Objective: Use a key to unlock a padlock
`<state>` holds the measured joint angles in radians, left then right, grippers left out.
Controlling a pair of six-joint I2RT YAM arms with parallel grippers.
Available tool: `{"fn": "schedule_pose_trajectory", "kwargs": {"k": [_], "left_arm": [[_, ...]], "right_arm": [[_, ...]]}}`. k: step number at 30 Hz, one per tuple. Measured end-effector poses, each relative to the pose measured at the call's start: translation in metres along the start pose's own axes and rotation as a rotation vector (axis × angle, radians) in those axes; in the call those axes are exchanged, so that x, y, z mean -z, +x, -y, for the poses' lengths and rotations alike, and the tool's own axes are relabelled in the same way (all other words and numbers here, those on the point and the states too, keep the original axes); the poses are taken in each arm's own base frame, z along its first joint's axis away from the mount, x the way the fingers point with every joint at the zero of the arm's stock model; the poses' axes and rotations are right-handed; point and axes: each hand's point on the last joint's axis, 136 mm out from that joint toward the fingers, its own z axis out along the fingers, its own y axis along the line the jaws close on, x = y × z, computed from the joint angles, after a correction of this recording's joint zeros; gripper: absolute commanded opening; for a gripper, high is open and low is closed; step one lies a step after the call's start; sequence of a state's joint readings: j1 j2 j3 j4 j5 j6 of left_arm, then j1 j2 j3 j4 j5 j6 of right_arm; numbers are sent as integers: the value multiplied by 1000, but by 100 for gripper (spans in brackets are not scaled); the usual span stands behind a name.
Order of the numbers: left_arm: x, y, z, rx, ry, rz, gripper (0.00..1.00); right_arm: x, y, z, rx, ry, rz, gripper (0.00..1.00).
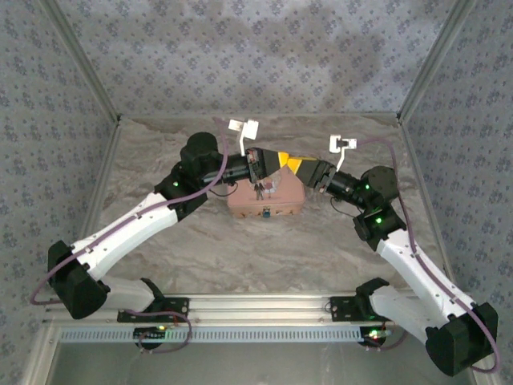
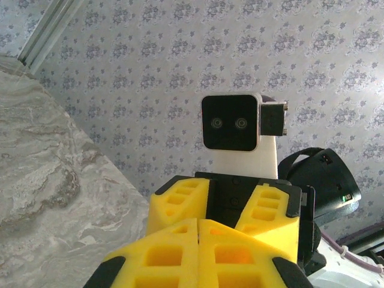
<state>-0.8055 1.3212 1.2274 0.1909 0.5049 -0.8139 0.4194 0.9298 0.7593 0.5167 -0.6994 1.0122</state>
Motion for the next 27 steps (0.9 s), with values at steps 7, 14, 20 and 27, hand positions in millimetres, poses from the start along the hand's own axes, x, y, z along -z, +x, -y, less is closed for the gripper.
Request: {"fn": "schedule_pose_trajectory", "kwargs": {"k": [7, 14, 20, 27], "left_arm": [[0, 0, 0, 2, 1, 3, 0], [0, -2, 1, 0, 9, 11, 0], [0, 0, 0, 2, 7, 8, 9], [0, 0, 1, 9, 14, 8, 26]], "right_arm": [[-1, -2, -1, 13, -5, 7, 8], [0, -5, 0, 30, 2, 17, 0], [1, -3, 0, 45, 14, 9, 0], [2, 1, 5, 53, 36, -13, 0]]}}
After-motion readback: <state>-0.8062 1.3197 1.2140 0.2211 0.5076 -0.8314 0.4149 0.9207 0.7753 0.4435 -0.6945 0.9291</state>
